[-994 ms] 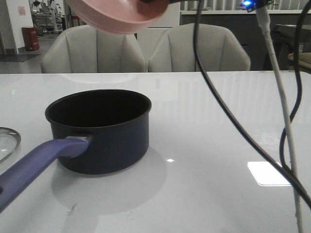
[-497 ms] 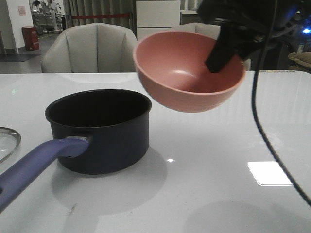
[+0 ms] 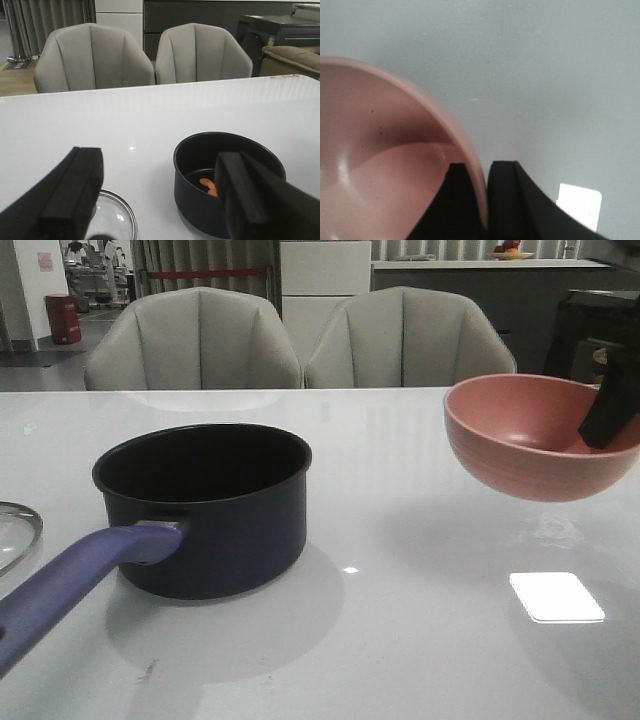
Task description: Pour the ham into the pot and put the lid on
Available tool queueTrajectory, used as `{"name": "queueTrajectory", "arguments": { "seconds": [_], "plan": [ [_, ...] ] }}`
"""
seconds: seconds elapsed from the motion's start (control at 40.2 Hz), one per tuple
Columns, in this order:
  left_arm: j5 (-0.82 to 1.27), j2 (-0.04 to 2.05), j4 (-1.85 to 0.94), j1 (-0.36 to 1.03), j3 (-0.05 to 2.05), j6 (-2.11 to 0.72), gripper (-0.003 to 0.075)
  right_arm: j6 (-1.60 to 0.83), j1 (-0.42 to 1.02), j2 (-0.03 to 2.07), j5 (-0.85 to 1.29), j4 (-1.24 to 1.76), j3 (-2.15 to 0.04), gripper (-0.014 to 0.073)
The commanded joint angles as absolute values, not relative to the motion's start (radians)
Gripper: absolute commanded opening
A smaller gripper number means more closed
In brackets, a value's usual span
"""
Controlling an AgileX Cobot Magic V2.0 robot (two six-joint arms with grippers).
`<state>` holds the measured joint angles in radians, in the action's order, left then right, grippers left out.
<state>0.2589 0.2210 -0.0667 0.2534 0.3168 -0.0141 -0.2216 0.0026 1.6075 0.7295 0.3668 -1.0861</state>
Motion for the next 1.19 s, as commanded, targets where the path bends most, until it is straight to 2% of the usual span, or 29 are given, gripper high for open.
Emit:
{"name": "queueTrajectory", "arguments": {
  "seconds": [0.0, 0.174, 0.398, 0.472, 0.696, 0.87, 1.168],
  "plan": [
    [0.181, 0.228, -0.077, 0.261, 0.343, -0.011, 0.0522, -0.225, -0.002, 1.620, 0.694, 0.391, -1.136, 0.0141],
    [0.181, 0.228, -0.077, 0.261, 0.343, -0.011, 0.0522, -0.228, 0.018, 1.707, 0.718, 0.394, -1.203, 0.0176],
    [0.181, 0.228, -0.077, 0.261, 0.343, -0.011, 0.0522, -0.231, 0.047, 1.770, 0.751, 0.388, -1.263, 0.0395],
    [0.181, 0.228, -0.077, 0.261, 0.343, -0.011, 0.0522, -0.236, 0.049, 1.770, 0.752, 0.365, -1.273, 0.0442],
    [0.181, 0.228, -0.077, 0.261, 0.343, -0.011, 0.0522, -0.236, 0.049, 1.715, 0.824, 0.238, -1.288, 0.0446],
    [0.181, 0.228, -0.077, 0.261, 0.343, -0.011, 0.0522, -0.265, 0.049, 1.585, 0.811, 0.226, -1.241, 0.0446],
    [0.181, 0.228, -0.077, 0.261, 0.343, -0.011, 0.0522, -0.265, 0.065, 1.216, 0.455, 0.307, -0.930, 0.0446]
  ]
}}
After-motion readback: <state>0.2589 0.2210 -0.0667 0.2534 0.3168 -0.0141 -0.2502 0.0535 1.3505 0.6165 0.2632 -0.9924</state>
